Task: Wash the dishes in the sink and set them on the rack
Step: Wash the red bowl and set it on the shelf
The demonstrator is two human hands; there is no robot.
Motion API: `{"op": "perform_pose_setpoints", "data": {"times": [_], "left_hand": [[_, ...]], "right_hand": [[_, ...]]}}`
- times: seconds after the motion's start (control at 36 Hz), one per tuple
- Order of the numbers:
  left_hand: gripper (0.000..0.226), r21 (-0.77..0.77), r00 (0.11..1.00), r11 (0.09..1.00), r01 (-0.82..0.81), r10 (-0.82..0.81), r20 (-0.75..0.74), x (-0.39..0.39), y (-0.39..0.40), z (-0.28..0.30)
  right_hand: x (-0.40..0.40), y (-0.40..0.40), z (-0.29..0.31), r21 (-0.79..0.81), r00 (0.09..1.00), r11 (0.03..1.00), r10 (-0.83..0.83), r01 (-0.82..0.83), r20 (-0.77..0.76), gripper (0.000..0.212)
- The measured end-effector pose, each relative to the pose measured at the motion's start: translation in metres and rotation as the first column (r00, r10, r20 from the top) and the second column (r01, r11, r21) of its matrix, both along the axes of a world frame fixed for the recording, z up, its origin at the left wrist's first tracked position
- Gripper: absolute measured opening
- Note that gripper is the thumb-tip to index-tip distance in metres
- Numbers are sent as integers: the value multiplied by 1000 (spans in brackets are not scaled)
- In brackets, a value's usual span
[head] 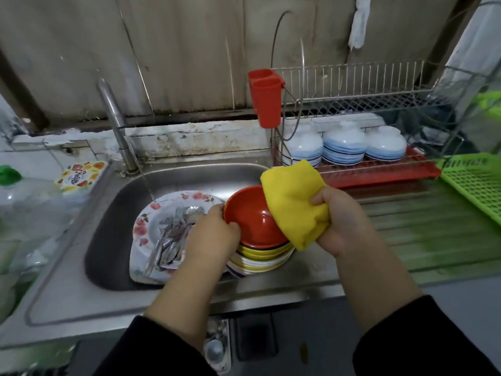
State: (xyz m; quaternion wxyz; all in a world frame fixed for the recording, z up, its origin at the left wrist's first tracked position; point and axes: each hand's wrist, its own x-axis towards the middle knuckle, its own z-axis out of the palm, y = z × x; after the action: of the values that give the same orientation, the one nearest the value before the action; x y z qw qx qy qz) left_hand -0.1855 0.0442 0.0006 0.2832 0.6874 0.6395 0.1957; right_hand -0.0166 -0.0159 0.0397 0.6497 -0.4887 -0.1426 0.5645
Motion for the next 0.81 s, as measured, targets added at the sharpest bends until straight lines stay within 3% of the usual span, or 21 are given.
{"op": "perform_pose_setpoints", "data": {"times": [0.14,0.28,0.61,0.81], "left_hand": [[41,46,974,999,9,2,-228,3,-2,7],[30,46,963,999,-19,30,-269,7,-6,17],[44,92,994,990,-107,104,37,13,-12,48],[37,193,966,957,-215,178,189,17,-8,70]], "right_hand": [[5,1,-3,4,997,998,70,-70,35,38],[12,0,3,0,992,993,118,-118,-53,27],[30,3,21,215,936,936,315,-279,-155,35],[26,11,42,197,933,942,309,-273,-186,32]]}}
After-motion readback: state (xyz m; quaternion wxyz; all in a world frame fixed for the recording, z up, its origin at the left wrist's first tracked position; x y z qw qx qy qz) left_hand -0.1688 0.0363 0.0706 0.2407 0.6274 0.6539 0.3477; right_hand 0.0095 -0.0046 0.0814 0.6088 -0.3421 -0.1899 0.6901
